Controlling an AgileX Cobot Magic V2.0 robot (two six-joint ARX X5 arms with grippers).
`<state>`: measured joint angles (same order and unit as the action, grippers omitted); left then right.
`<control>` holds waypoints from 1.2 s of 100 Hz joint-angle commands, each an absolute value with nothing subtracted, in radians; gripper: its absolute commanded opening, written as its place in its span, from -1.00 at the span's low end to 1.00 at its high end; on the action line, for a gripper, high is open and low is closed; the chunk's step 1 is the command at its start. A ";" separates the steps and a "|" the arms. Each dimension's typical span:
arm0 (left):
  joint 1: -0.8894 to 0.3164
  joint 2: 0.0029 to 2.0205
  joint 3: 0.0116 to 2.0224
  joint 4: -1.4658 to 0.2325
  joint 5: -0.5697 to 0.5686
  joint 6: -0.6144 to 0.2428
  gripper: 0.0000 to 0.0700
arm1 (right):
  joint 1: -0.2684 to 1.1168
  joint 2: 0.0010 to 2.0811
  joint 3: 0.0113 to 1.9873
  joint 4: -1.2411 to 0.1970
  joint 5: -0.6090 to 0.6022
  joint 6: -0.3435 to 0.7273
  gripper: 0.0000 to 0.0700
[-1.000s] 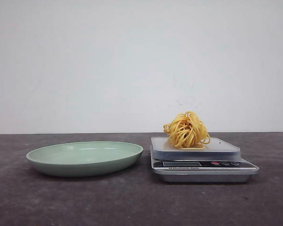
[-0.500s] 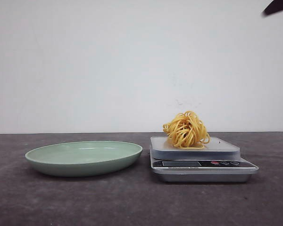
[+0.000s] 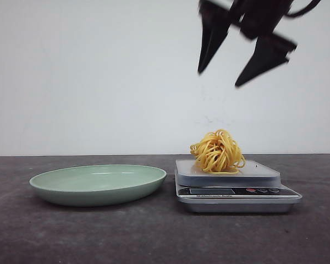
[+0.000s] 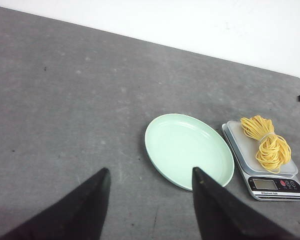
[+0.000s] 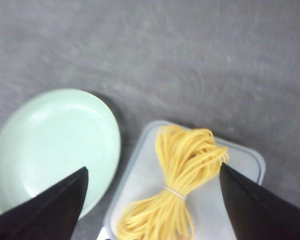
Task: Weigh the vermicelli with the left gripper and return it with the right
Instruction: 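Lower the right gripper onto the vermicelli bundle on the scale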
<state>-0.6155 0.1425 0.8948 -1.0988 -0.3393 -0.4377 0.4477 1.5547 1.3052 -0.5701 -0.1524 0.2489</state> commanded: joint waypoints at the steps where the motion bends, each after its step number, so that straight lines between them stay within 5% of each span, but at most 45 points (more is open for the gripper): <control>1: -0.620 0.141 0.904 -1.084 -0.339 -0.435 -0.12 | 0.453 1.618 1.345 -0.586 -0.148 0.276 0.51; 46: -0.620 0.141 0.904 -1.100 -0.339 -0.435 -0.12 | 0.463 1.808 1.357 -0.641 -0.144 0.324 0.51; 59: -0.620 0.141 0.904 -1.103 -0.339 -0.435 -0.12 | 0.465 1.811 1.357 -0.644 -0.135 0.333 0.13; 80: -0.620 0.141 0.904 -1.104 -0.340 -0.435 -0.12 | 0.465 1.811 1.357 -0.663 -0.138 0.361 0.11; 97: -0.620 0.141 0.904 -1.105 -0.340 -0.435 -0.12 | 0.477 1.812 1.357 -0.663 -0.138 0.368 -0.43; 107: -0.620 0.141 0.904 -1.108 -0.339 -0.435 -0.12 | 0.486 1.812 1.357 -0.662 -0.138 0.371 -0.98; 120: -0.620 0.141 0.904 -1.108 -0.339 -0.435 -0.12 | 0.496 1.812 1.357 -0.643 -0.134 0.390 -1.00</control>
